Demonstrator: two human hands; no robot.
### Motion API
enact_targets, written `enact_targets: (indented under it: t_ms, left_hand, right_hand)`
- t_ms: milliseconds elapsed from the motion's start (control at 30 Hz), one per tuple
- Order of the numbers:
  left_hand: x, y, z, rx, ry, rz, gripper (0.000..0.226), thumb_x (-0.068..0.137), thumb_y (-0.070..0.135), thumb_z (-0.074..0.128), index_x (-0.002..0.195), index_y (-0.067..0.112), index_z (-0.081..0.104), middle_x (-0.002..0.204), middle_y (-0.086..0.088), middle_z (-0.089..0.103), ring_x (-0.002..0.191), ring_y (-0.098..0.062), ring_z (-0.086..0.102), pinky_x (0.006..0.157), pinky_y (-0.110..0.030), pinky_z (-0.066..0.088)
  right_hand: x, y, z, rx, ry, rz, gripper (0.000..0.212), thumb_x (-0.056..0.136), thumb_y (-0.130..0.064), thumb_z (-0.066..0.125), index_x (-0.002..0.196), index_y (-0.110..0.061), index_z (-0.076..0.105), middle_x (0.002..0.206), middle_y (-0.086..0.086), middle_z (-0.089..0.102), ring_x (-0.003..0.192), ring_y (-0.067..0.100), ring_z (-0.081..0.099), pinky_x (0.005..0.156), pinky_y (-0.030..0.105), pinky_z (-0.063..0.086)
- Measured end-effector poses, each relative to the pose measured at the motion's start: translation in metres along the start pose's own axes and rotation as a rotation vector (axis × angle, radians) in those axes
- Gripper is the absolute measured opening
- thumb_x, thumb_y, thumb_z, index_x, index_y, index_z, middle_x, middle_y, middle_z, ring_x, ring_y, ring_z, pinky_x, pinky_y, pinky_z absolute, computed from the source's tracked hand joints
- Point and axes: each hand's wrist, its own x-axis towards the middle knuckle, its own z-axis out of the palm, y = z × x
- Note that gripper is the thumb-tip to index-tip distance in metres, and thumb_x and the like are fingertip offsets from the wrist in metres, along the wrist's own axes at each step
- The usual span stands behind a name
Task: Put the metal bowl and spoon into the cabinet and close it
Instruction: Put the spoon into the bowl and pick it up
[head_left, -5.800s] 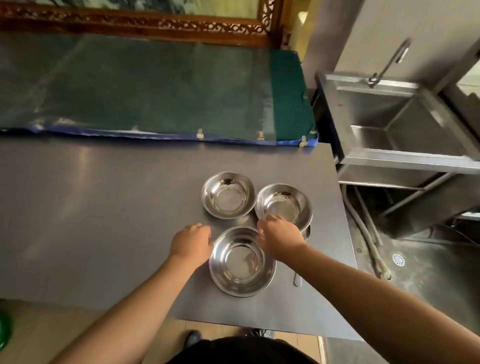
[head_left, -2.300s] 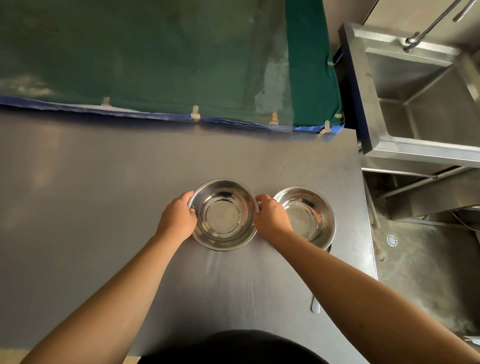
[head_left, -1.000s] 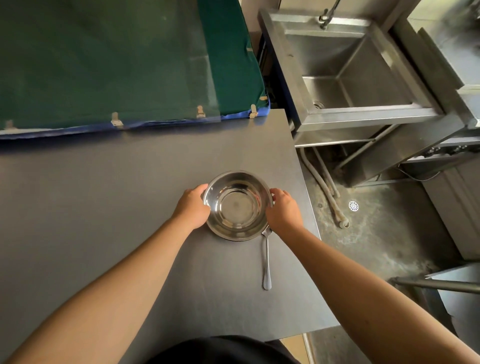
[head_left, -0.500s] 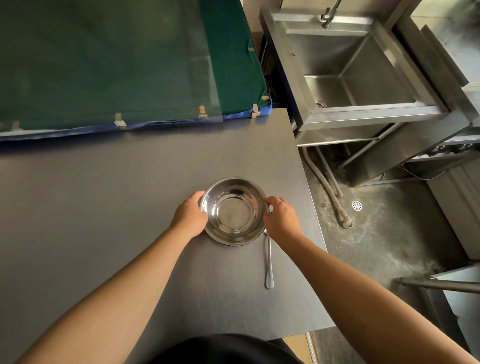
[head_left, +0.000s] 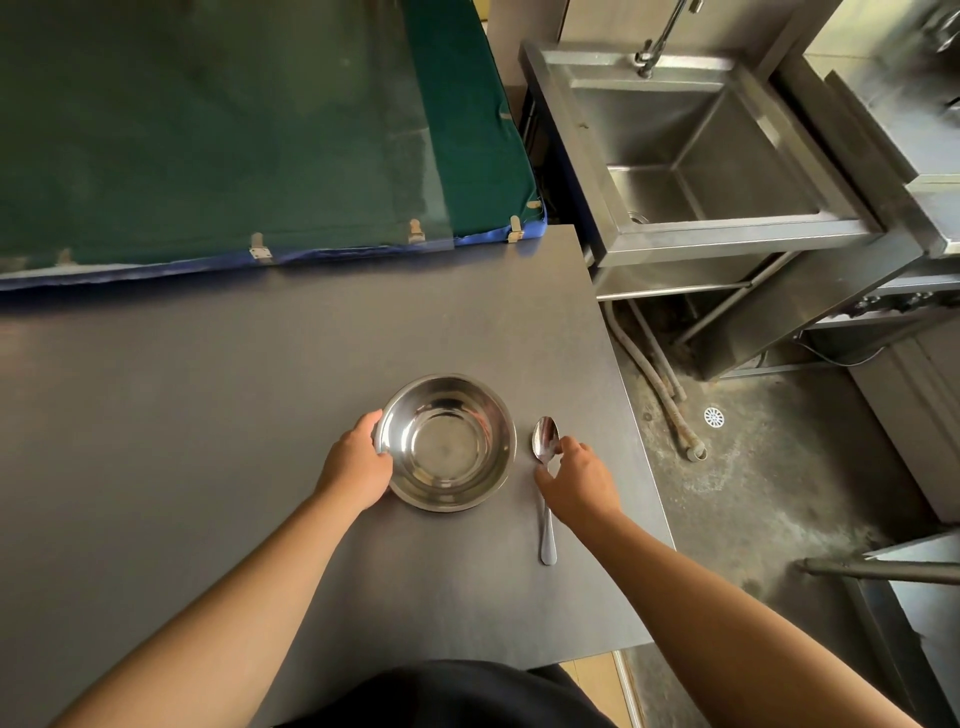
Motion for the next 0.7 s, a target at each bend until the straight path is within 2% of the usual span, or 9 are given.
enact_targets:
  t_ms: [167,267,400,467,633,700]
  left_hand:
    - [-0.016,-0.011,0.000,-0.014,0.026,-0.041,0.064,0.092,0.006,0.049,0.151,0.029,0.037,0.128,-0.010,0.054,0.067,-0.026,0.072,0.064,-0.042,0.064]
    - [-0.024,-0.017,0.001,-0.013,0.033,-0.057,0.065,0.092,0.006,0.049,0.151,0.028,0.036,0.128,-0.012,0.055,0.072,-0.028,0.071,0.068,-0.044,0.064]
    - [-0.032,-0.022,0.001,-0.019,0.042,-0.078,0.065,0.093,0.006,0.049,0.152,0.029,0.035,0.117,-0.003,0.050,0.067,-0.024,0.071,0.067,-0.042,0.064]
    - [-0.035,-0.025,0.000,-0.015,0.044,-0.085,0.065,0.094,0.006,0.049,0.152,0.030,0.034,0.124,-0.006,0.053,0.067,-0.024,0.072,0.068,-0.041,0.064]
    - [-0.043,-0.032,-0.002,-0.012,0.050,-0.089,0.065,0.093,0.007,0.049,0.152,0.030,0.035,0.131,-0.009,0.054,0.067,-0.023,0.071,0.067,-0.041,0.064]
    - [-0.045,-0.034,-0.002,-0.011,0.050,-0.089,0.065,0.093,0.008,0.049,0.152,0.031,0.035,0.131,-0.010,0.054,0.070,-0.025,0.071,0.069,-0.042,0.064]
  right_hand:
    - [-0.011,0.002,0.013,0.009,-0.022,0.047,0.040,0.091,-0.035,0.062,0.121,-0.009,0.054,0.119,0.012,0.062,0.106,0.033,0.062,0.078,0.034,0.042]
    - [-0.015,0.001,0.018,0.011,-0.040,0.059,0.031,0.093,-0.028,0.060,0.115,-0.008,0.053,0.116,0.013,0.062,0.103,0.033,0.062,0.075,0.034,0.041]
    - [-0.017,0.001,0.021,0.006,-0.068,0.117,0.012,0.093,-0.015,0.052,0.103,-0.009,0.054,0.108,0.012,0.063,0.091,0.030,0.059,0.072,0.033,0.040]
    - [-0.018,0.001,0.023,0.006,-0.077,0.146,0.005,0.091,-0.011,0.050,0.094,-0.010,0.054,0.100,0.012,0.065,0.082,0.029,0.055,0.069,0.032,0.040]
    - [-0.022,-0.001,0.018,0.053,-0.130,0.174,0.014,0.081,-0.006,0.054,0.088,-0.005,0.065,0.082,0.008,0.069,0.075,0.029,0.066,0.061,0.031,0.052]
    - [-0.026,-0.005,0.016,0.045,-0.127,0.150,0.006,0.084,-0.009,0.057,0.084,-0.011,0.063,0.072,-0.001,0.063,0.061,0.019,0.061,0.052,0.027,0.047]
